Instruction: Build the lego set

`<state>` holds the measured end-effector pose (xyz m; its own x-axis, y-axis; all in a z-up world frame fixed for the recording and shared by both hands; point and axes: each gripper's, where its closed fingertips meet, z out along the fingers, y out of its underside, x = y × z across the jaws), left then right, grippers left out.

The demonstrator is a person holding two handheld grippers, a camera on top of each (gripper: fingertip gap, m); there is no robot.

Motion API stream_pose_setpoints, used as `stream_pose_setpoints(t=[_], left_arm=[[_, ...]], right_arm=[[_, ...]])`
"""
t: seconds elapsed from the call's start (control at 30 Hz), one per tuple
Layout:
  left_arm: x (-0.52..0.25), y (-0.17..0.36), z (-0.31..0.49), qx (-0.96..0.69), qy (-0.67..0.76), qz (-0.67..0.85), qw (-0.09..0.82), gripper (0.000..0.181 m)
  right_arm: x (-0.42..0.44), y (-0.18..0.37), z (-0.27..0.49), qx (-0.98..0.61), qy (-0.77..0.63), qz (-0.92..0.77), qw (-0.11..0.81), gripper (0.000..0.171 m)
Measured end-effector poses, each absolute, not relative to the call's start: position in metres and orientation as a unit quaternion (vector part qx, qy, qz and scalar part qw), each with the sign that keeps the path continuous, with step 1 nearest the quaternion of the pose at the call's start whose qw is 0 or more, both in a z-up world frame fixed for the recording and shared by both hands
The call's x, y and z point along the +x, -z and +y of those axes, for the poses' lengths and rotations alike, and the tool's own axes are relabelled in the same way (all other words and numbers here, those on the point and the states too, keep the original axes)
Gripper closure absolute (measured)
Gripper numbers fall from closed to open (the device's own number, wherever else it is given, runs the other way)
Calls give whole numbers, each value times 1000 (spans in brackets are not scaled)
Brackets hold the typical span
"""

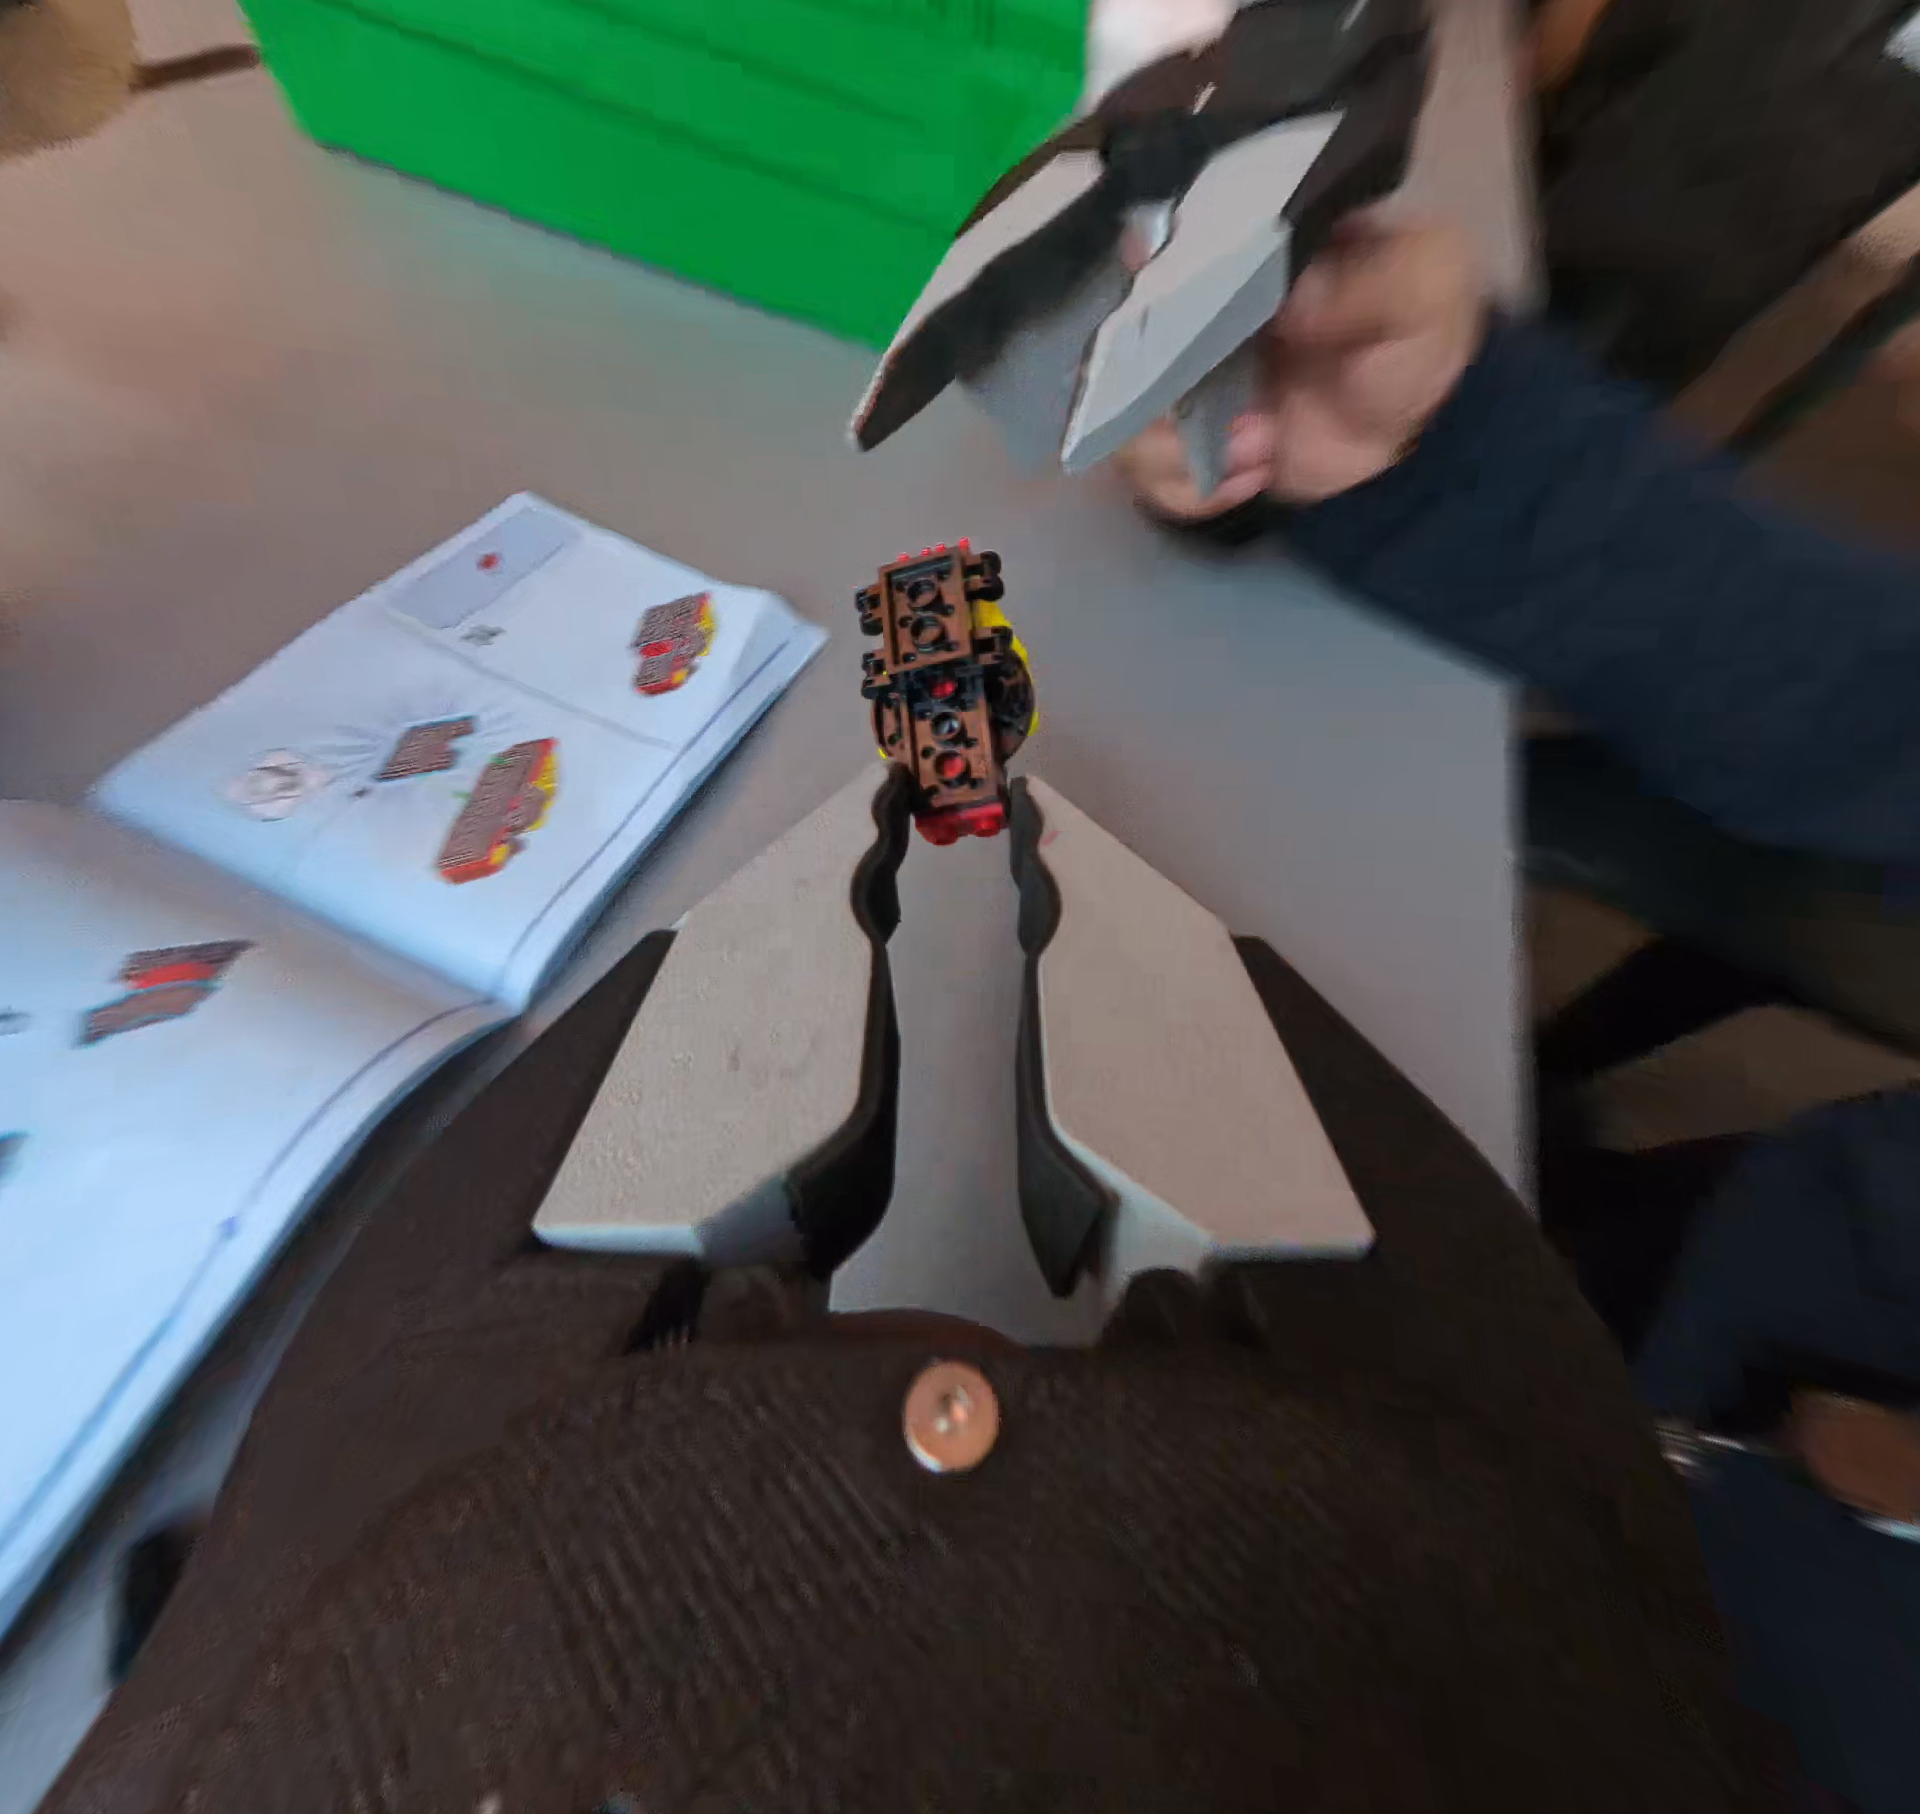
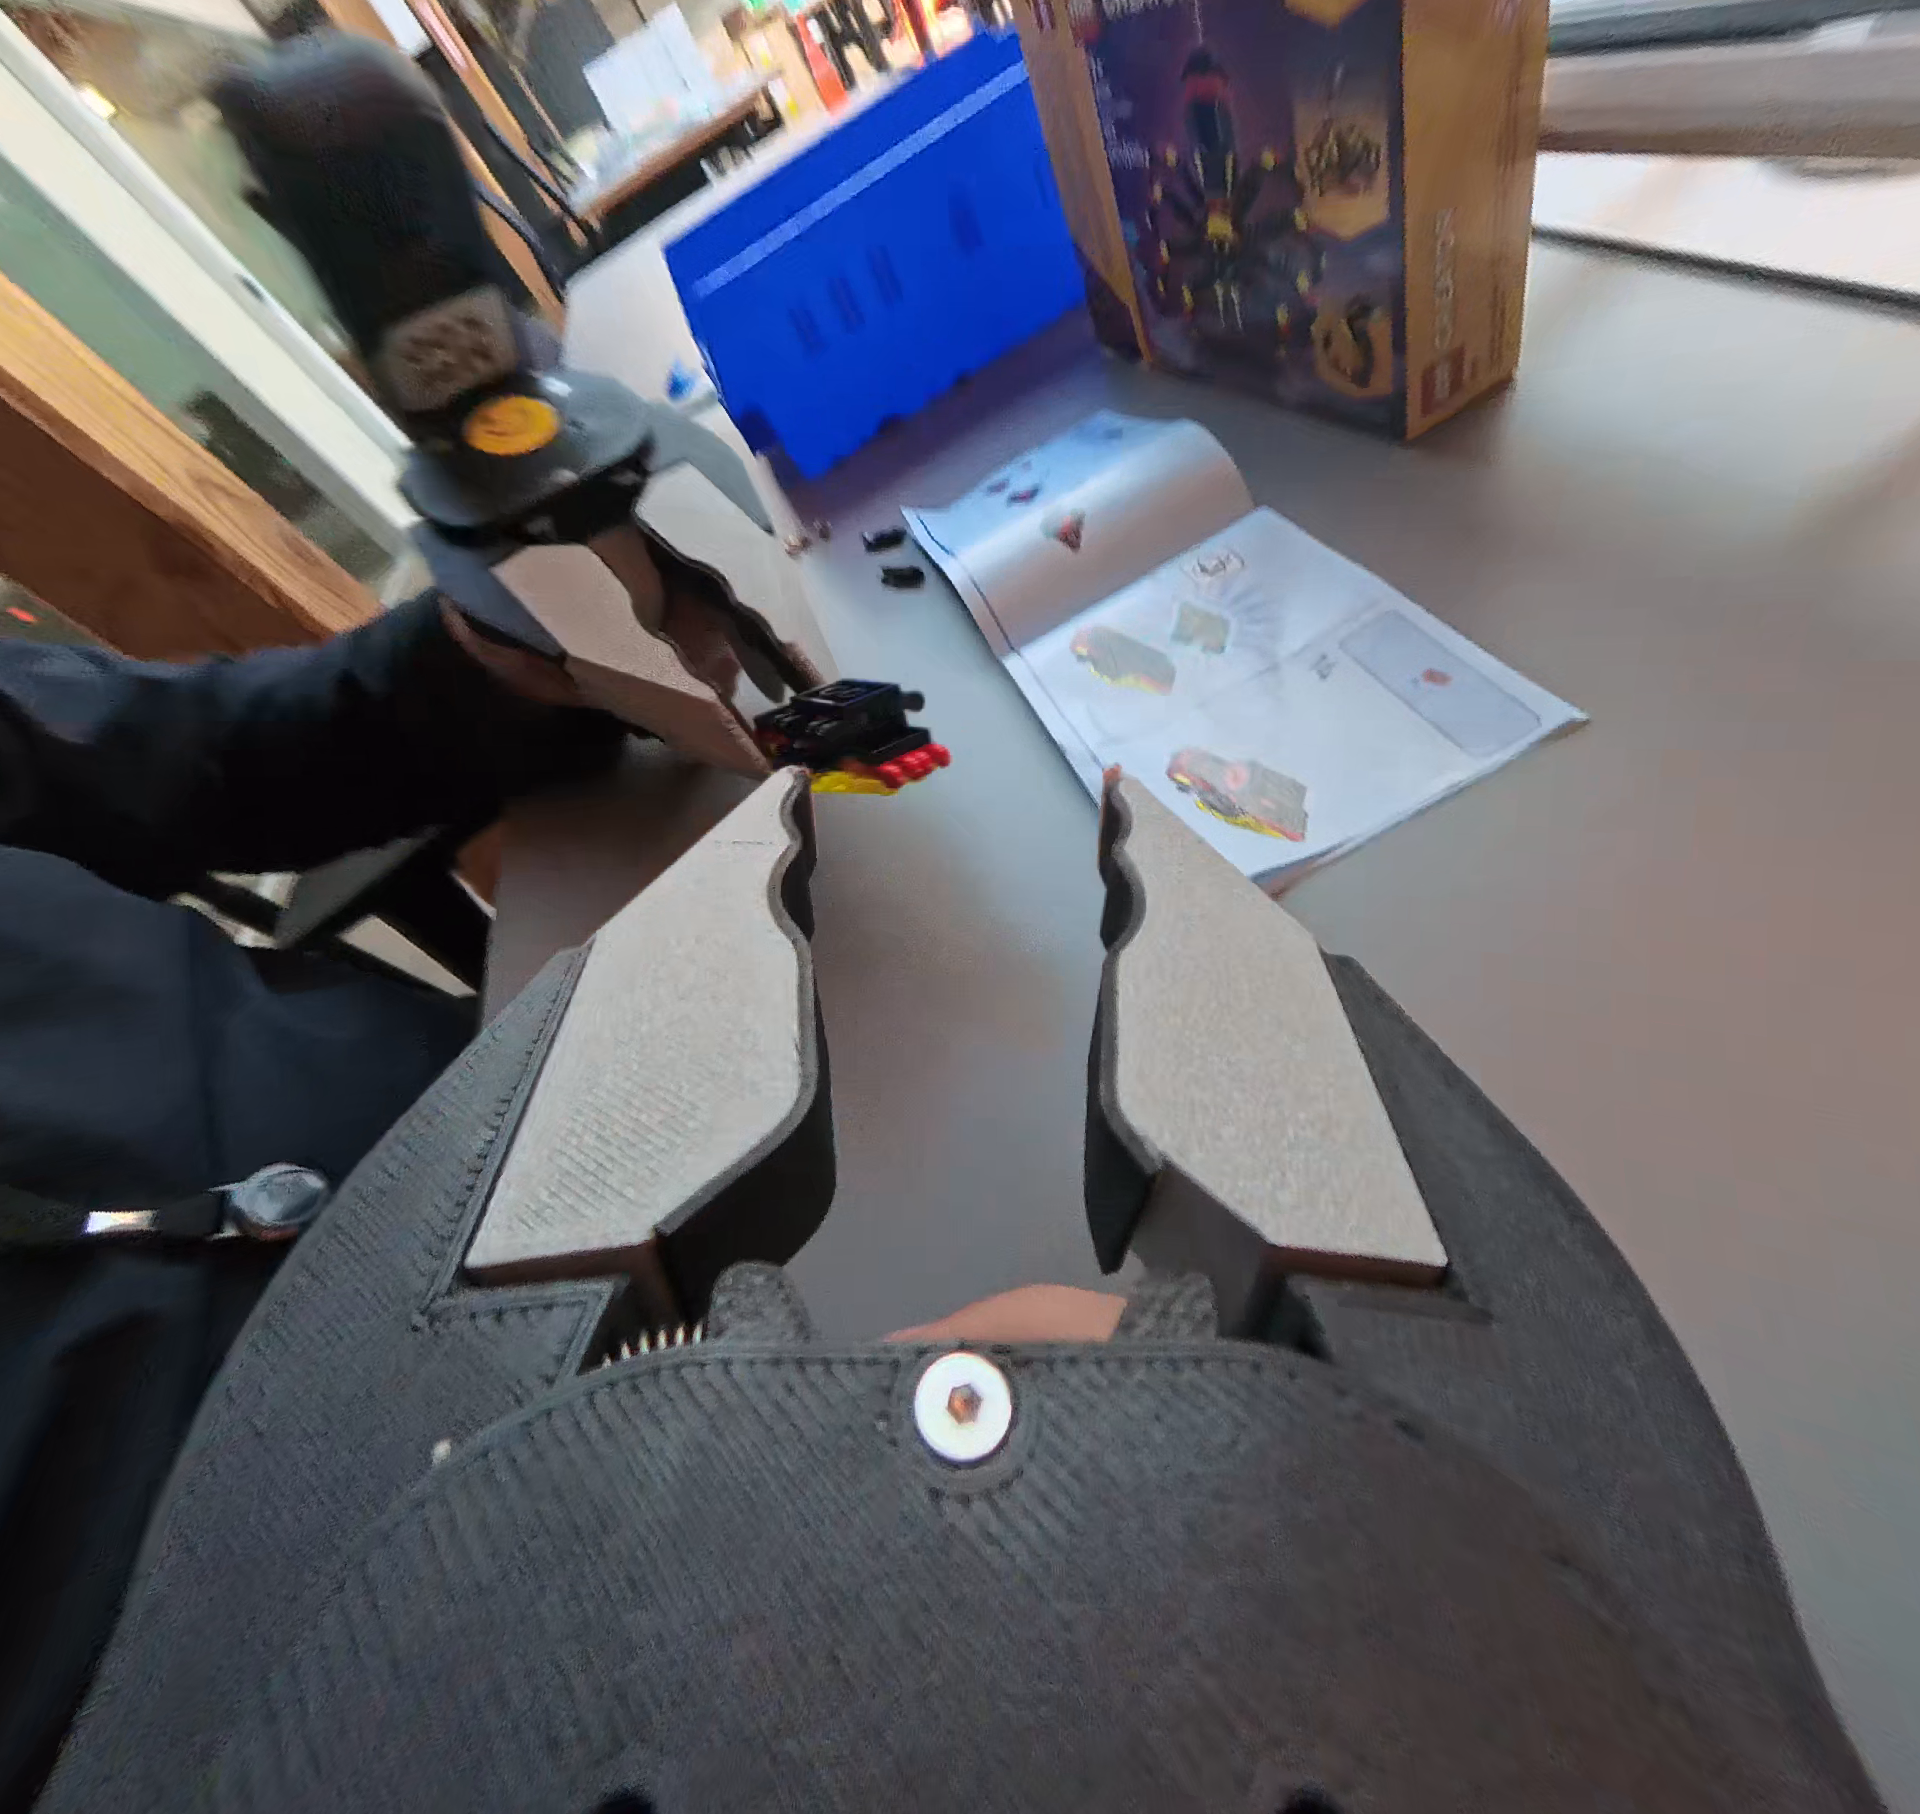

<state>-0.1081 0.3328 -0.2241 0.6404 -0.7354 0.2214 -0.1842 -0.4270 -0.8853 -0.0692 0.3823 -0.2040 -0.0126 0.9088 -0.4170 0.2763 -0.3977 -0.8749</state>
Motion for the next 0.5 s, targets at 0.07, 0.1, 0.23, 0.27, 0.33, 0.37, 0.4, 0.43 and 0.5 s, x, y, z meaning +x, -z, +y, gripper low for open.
stream_pose_setpoints(t=[0.07,0.1,0.23,0.27,0.33,0.37,0.4,0.43,0.5], left_arm=[[-107,208,325,-764,404,266,426,164],[-108,202,320,-754,438,265,412,164],[-112,182,303,-725,522,290,343,164],[-112,178,296,-717,540,306,317,164],[-113,176,280,-706,557,350,262,164],[-114,180,279,-712,545,365,251,164],[-116,184,277,-716,534,383,237,164],[-116,186,273,-713,530,400,224,164],[-116,187,269,-706,527,423,210,164]], right_arm=[[-65,181,374,-594,-588,-459,302,118],[-62,170,366,-565,-606,-467,308,121],[-60,169,339,-504,-539,-565,369,116],[-64,175,336,-500,-496,-590,396,112],[-71,179,325,-469,-431,-627,448,114],[-75,180,319,-452,-408,-640,469,116],[-79,182,313,-440,-387,-651,482,119],[-83,186,307,-431,-370,-665,485,118],[-91,191,299,-419,-348,-681,490,117]])
